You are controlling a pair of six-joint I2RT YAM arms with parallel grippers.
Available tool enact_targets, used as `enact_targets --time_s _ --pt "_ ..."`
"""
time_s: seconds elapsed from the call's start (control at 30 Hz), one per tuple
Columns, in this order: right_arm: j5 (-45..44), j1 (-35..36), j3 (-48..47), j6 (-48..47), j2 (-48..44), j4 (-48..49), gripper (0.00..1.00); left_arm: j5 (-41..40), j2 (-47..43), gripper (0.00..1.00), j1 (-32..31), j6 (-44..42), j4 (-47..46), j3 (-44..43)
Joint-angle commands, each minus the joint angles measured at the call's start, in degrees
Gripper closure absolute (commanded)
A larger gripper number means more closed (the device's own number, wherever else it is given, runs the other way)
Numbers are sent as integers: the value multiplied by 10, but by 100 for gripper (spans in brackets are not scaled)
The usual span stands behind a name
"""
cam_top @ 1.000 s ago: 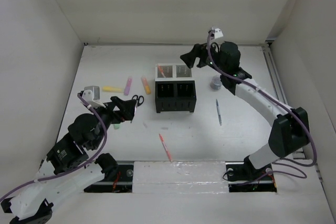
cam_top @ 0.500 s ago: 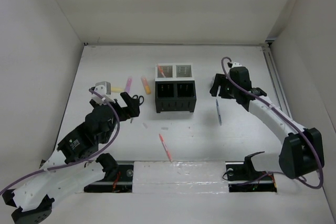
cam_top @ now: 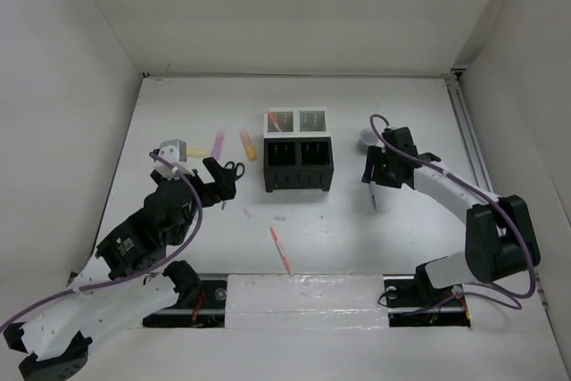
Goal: Sort the stationery into containers
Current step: Grab a piece of stationery with the right arm
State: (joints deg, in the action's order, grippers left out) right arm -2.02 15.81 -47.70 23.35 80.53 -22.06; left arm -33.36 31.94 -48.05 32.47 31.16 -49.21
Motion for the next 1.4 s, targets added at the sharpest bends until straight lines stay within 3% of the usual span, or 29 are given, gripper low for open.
enact_targets --time_s 0.0,0.57,1.03,1.17,1.37 --pt "-13 -3 -5 7 16 -11 36 -14 -21 0 -2 7 -3 -21" --pt "-18 -19 -11 13 75 -35 42 3 -42 0 -2 7 -3 -21" --pt "-32 8 -48 6 116 -74 74 8 -71 0 -2 1 -3 -21" --pt "-26 8 -55 1 126 -80 98 8 -71 0 -2 1 -8 -21" --pt "-26 8 -48 1 111 -74 100 8 -71 0 -2 1 -8 -21"
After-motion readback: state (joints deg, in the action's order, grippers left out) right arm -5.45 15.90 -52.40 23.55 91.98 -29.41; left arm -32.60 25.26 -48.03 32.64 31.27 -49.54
